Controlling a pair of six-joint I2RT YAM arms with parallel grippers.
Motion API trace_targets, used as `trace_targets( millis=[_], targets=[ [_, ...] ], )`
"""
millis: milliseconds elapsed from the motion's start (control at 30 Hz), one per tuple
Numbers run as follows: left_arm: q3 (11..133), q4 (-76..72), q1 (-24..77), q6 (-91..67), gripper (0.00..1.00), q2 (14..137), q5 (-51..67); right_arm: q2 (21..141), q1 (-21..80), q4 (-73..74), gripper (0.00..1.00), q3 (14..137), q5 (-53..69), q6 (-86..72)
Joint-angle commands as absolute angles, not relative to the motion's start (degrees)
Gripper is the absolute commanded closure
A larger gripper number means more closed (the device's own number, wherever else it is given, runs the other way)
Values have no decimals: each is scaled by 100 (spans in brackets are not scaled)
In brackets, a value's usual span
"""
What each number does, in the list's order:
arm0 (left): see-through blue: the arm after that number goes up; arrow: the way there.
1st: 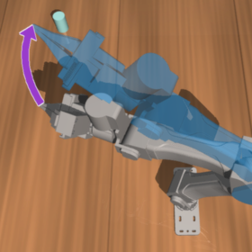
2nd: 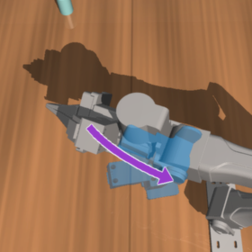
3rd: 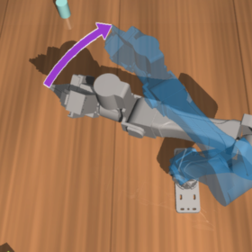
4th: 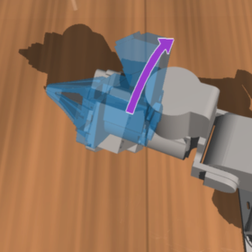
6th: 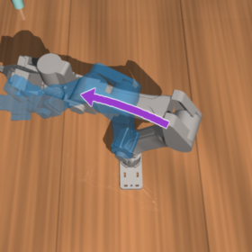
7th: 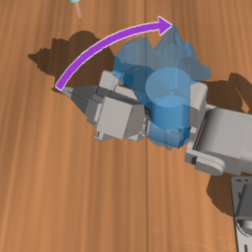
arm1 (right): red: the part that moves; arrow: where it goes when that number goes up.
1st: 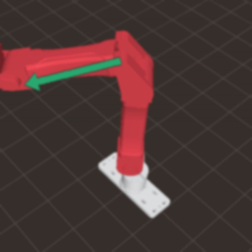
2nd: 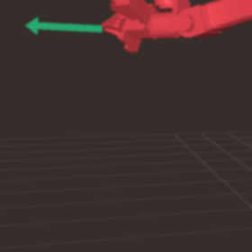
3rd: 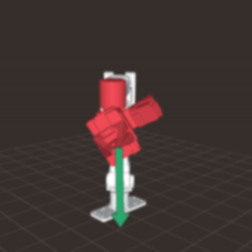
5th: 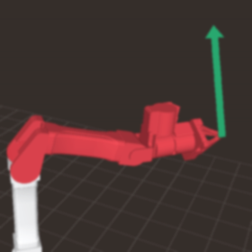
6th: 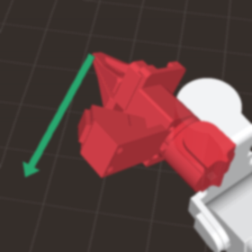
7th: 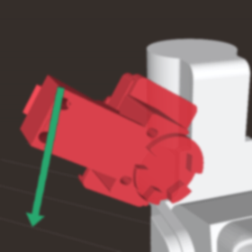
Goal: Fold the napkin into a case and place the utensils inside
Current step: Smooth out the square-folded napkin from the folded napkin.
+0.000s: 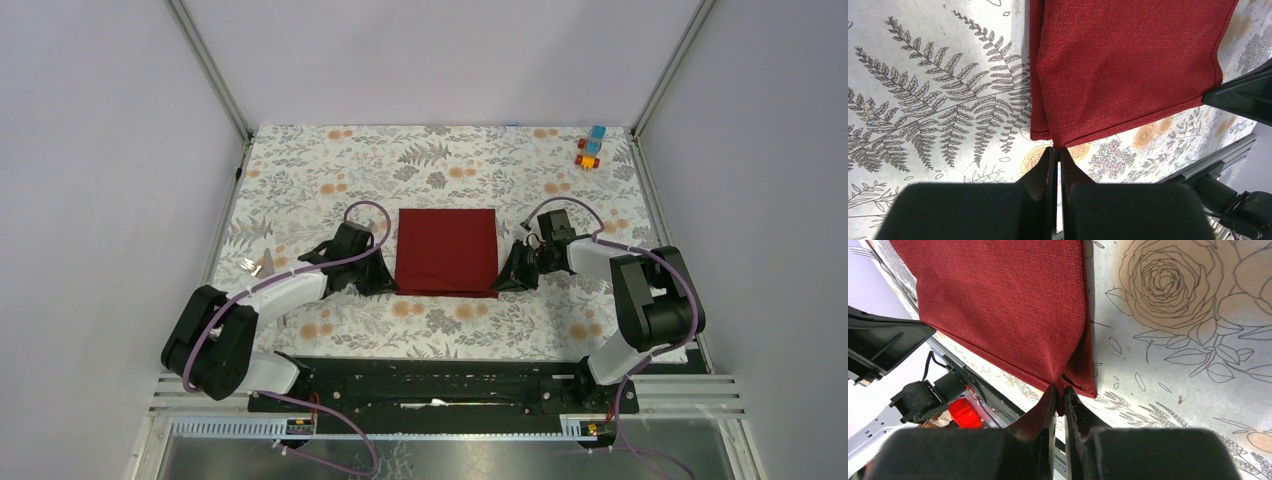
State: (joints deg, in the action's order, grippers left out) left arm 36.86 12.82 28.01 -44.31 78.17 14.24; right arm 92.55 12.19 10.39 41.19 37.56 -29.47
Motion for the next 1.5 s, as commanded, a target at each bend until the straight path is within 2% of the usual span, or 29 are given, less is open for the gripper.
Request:
trace_targets(
  millis=[0,100,167,200,233,267,333,400,467,533,633,733,967,1100,1200,1333,1400,1467],
  targets=[
    [3666,1264,2694,-4207,100,7879,1232,9304,1230,982,96,4069,3622,-2925],
    [3695,1552,2690,-4146,98,7815,1043,9140,1230,1300,85,4197,3554,-2786],
    [3752,1895,2682,-4048,90,7545,800,8792,1234,1904,72,4343,3199,-2548],
    [3796,2089,2681,-4005,85,7380,638,8567,1239,2190,60,4444,2982,-2392],
    [3854,2266,2676,-3973,78,7228,487,8359,1239,2412,53,4531,2779,-2278],
    [3917,2386,2668,-3965,67,7065,432,8187,1239,2576,46,4614,2589,-2185],
    [4068,2451,2655,-3997,44,6851,651,8021,1234,2694,41,4766,2440,-2133],
    [4215,2276,2659,-4128,38,6839,1160,8136,1239,2599,40,4910,2591,-2203],
    [4326,1928,2663,-4272,37,6978,1695,8467,1250,2281,41,5034,3339,-2412],
    [4386,1528,2650,-4352,39,7246,2091,8759,1285,1690,43,5014,3903,-2745],
    [4622,1369,2636,-4274,48,7802,2203,9148,1353,1307,51,5029,4141,-2959],
    [4579,1153,2630,-4203,49,8146,2130,9372,1504,1136,55,5020,4384,-3001],
    [4175,477,2628,-4302,49,8675,2306,10000,1535,860,61,4691,4331,-2894],
    [3946,259,2626,-4297,49,8899,2490,9930,1467,1044,62,4557,3447,-2786],
    [3881,261,2667,-4259,46,8549,2662,9647,1465,1502,61,4649,2741,-2548],
    [4114,1129,2565,-3948,32,7600,2541,9219,1481,1890,57,4814,2918,-2363],
    [4199,1451,2403,-3852,25,7140,2476,9024,1481,1890,51,4817,3138,-2364],
    [4261,1695,2225,-3752,22,7061,2414,8946,1466,1885,42,4816,3111,-2388]
  ],
)
